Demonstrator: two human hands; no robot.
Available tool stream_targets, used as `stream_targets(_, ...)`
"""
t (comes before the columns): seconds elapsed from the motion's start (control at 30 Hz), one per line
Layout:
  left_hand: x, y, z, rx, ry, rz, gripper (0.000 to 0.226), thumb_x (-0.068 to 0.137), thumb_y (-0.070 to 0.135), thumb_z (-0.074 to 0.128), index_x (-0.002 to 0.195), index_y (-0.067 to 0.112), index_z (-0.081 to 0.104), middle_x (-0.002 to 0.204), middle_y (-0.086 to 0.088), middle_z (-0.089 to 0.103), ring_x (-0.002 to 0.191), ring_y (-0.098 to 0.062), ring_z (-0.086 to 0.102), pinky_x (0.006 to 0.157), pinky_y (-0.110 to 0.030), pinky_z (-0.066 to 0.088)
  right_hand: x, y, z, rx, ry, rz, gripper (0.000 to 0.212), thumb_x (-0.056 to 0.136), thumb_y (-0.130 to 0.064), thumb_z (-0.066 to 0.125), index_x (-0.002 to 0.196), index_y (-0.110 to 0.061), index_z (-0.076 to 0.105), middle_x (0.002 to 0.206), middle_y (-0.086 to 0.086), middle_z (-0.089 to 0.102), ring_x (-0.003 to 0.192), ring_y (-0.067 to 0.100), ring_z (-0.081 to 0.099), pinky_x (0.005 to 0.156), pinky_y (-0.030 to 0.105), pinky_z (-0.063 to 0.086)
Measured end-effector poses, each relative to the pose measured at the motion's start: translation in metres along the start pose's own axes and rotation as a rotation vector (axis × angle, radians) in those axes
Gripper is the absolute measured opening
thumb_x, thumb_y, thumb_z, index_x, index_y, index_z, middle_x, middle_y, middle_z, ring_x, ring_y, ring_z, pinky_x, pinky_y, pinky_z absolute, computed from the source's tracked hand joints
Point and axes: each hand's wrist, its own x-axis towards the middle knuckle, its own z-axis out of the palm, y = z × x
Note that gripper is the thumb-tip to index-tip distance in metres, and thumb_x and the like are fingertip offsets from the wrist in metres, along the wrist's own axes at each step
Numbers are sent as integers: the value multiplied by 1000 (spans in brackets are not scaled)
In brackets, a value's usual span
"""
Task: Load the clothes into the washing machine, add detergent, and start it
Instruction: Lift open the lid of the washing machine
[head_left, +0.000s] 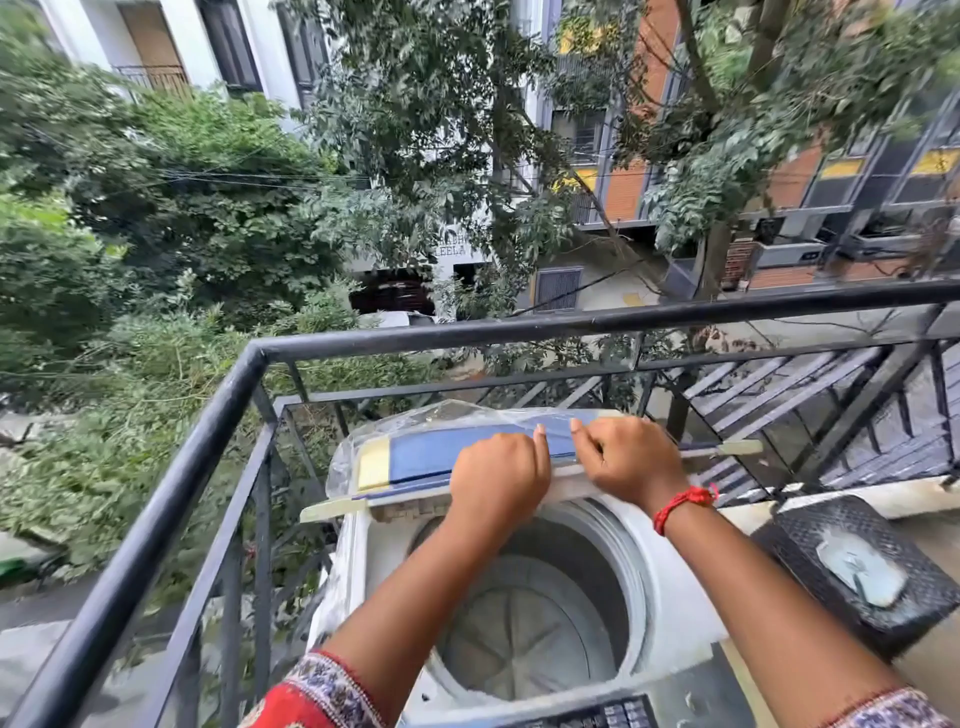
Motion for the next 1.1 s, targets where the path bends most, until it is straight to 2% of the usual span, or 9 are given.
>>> stream_targets(0.13,41,-10,-8,-38,70,5,55,101,37,27,83,5,68,89,-20,71,84,-41,67,67,-38,47,40,2,-2,45,-37,8,59,92,-51,26,65,-11,61,62,6,65,62,31,63,52,33,44)
stream_targets(0.23,75,-21,-11,-60,84,-11,59,100,41,24,82,5,67,91,-20,71,83,-40,67,66,-38,46,75,6,-1,40,-70,15,56,95,-51,29,70,-16,64,64,3,66,61,27,61,52,30,44)
stream_targets(0.4,123,-33,-9,-21,171,-78,56,100,40,27,83,6,68,90,-19,72,83,-38,68,66,-37,47,126,13,13,23,-58,7,53,95,-54,30,72,-18,63,70,4,68,66,31,61,53,32,40)
stream_targets(0.53,155,-41,-7,1,153,-110,56,101,41,26,87,5,67,96,-21,70,87,-38,67,66,-37,42,158,22,28,85,-58,19,50,93,-57,31,70,-24,62,72,6,70,69,32,63,53,31,36)
stream_targets(0.67,181,-48,-1,33,148,-140,55,101,40,27,91,3,66,100,-25,68,92,-41,65,74,-42,48,184,30,40,132,-87,25,47,94,-52,35,60,-24,50,72,9,68,71,33,62,54,32,34)
stream_targets(0.8,203,-54,3,18,105,-184,55,101,41,25,90,4,65,102,-25,67,93,-41,64,75,-41,47,203,34,48,131,-86,24,47,93,-53,38,78,-20,67,81,13,71,79,35,64,57,32,36)
stream_targets(0.9,214,-58,4,14,80,-212,54,100,43,25,72,9,57,88,-22,67,81,-38,64,67,-38,44,214,36,55,118,-104,36,46,93,-53,39,85,-21,70,80,10,70,78,34,64,57,31,37)
stream_targets(1.0,222,-60,7,-39,92,-250,58,99,45,29,57,9,47,58,-7,54,56,-28,54,50,-28,34,221,40,61,178,-119,76,49,92,-52,39,66,-16,60,59,1,59,62,27,60,48,26,32)
stream_targets(1.1,225,-61,8,-85,175,-270,60,97,45,34,49,10,42,46,-2,43,46,-27,45,46,-28,27,224,43,65,224,-147,86,50,91,-50,39,60,-13,53,51,-1,53,53,23,56,45,23,32)
